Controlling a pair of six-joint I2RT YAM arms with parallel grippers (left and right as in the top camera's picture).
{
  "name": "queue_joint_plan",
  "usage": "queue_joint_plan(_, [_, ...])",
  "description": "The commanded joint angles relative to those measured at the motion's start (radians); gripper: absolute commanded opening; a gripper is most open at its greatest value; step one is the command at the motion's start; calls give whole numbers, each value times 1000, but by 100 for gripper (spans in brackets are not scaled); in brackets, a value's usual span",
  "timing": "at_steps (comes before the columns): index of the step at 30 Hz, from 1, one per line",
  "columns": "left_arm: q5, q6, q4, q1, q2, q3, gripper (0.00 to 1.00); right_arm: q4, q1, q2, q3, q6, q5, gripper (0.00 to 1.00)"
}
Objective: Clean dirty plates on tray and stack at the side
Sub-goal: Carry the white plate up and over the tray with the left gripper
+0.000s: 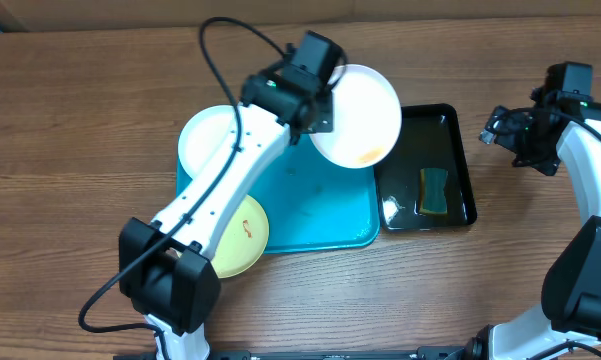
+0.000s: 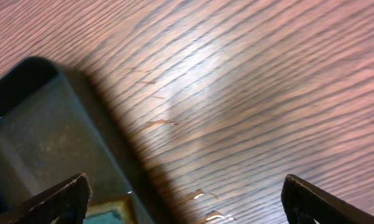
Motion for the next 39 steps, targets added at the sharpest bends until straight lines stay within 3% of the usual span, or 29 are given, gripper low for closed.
queue_joint_plan(1, [-104, 18, 26, -43, -28, 24, 4, 3, -8, 1, 26, 11, 10, 100])
queue_joint_plan(10, [-341, 57, 108, -157, -28, 24, 4, 3, -8, 1, 26, 11, 10, 100])
queue_joint_plan(21, [-459, 171, 250, -233, -16, 23, 4, 3, -8, 1, 26, 11, 10, 100])
queue_joint_plan(28, [-462, 316, 316, -240, 29, 23, 4, 3, -8, 1, 26, 11, 10, 100])
queue_joint_plan(32, [-473, 467, 370, -250, 75, 23, 4, 3, -8, 1, 26, 11, 10, 100])
queue_joint_plan(39, [-652, 632, 468, -312, 109, 23, 4, 3, -8, 1, 26, 11, 10, 100])
